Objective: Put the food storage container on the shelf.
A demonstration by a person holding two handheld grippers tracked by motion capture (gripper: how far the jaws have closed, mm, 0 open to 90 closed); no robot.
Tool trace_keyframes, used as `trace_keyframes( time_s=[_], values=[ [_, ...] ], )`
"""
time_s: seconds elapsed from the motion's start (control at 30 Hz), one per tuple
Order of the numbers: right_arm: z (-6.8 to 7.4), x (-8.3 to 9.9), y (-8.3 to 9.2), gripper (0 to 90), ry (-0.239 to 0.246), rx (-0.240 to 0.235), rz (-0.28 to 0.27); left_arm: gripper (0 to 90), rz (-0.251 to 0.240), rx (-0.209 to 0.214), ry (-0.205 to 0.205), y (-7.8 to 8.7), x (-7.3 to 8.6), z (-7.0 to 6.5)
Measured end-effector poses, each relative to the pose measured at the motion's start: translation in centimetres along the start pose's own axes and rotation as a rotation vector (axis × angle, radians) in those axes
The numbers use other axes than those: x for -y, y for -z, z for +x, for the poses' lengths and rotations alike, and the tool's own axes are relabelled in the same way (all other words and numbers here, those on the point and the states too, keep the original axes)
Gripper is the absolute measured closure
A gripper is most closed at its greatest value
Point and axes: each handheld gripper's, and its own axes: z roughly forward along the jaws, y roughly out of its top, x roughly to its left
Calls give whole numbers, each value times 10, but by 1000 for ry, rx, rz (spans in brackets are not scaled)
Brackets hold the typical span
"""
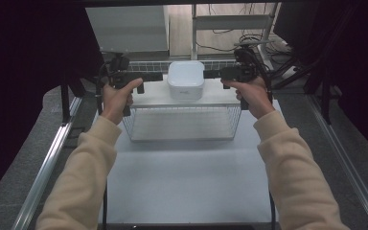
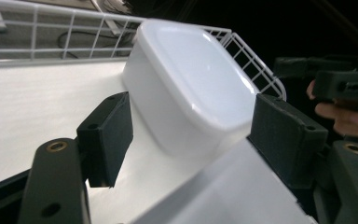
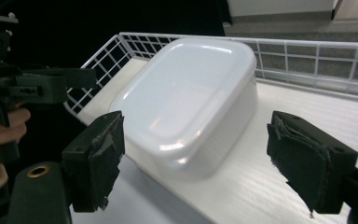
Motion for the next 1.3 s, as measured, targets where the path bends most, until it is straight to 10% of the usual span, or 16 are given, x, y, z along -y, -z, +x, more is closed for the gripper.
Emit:
trace_keyframes(
  time_s=[0.67, 1.3],
  values=[
    [-9, 99, 51, 219, 142, 48, -27, 250, -15, -51, -143, 45, 92, -15],
    [-37, 215, 61, 209, 163, 121, 13, 184, 93, -160, -158, 39, 205, 5]
  ],
)
